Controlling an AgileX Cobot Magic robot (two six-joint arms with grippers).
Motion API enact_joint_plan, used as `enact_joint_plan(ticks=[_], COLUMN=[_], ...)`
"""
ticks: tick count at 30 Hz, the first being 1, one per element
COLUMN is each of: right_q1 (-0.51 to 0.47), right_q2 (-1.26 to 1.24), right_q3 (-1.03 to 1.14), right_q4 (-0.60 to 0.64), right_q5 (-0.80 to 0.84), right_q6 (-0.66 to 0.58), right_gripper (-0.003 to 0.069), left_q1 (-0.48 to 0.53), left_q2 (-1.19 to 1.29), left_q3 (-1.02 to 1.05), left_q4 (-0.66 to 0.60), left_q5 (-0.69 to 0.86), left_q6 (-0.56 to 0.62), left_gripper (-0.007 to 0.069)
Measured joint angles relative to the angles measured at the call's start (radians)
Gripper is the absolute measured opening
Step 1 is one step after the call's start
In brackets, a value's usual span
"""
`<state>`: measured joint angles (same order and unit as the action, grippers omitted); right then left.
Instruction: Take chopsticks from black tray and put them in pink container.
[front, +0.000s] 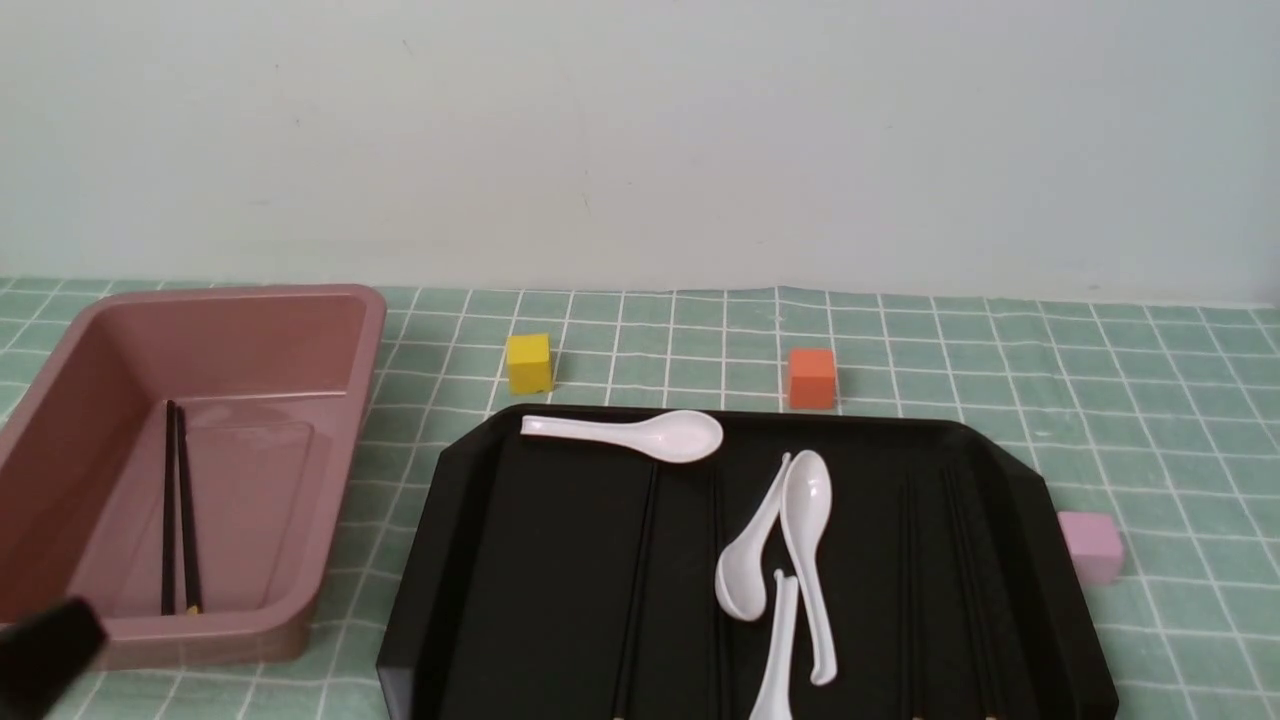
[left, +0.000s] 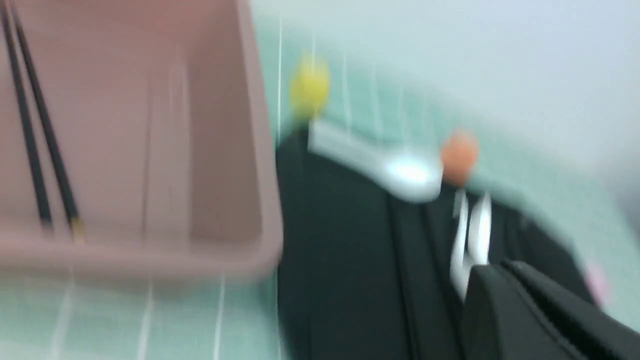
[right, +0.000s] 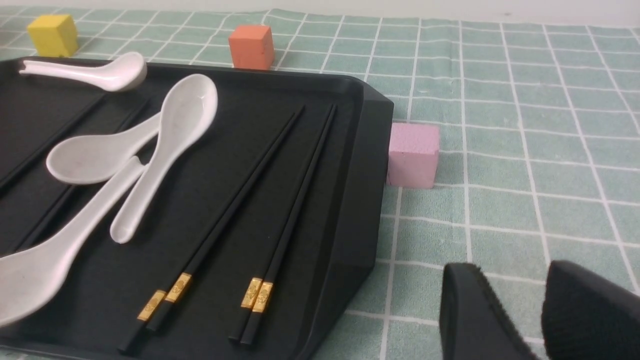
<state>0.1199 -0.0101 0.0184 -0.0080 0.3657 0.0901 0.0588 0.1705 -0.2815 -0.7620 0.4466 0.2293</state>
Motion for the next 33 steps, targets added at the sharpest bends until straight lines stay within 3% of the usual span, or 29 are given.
enact_joint_plan(ticks=[5, 17, 20, 27, 33], right_q1=[0.0, 0.0, 0.0, 0.0, 0.0], right_q2=[0.0, 0.0, 0.0, 0.0, 0.0], right_q3=[0.0, 0.0, 0.0, 0.0, 0.0], right_q4=[0.0, 0.0, 0.0, 0.0, 0.0], right_q5=[0.0, 0.0, 0.0, 0.0, 0.0], right_q6=[0.0, 0.0, 0.0, 0.0, 0.0], right_gripper=[0.024, 0.024, 0.024, 0.024, 0.024], left_q1=[0.0, 0.0, -0.016, -0.131, -0.156], left_q2=[-0.177, -0.114, -0.14, -0.181, -0.182], left_q3=[0.019, 0.121, 0.182, 0.307, 0.311], left_q4=[0.004, 0.128, 0.25, 0.614, 0.707], left_q5=[-0.095, -0.107, -0.105, -0.119, -0.065], left_q6=[0.027, 0.05, -0.03, -0.391, -0.514], left_gripper=[-0.0013, -0.0013, -0.0012, -0.0012, -0.0009])
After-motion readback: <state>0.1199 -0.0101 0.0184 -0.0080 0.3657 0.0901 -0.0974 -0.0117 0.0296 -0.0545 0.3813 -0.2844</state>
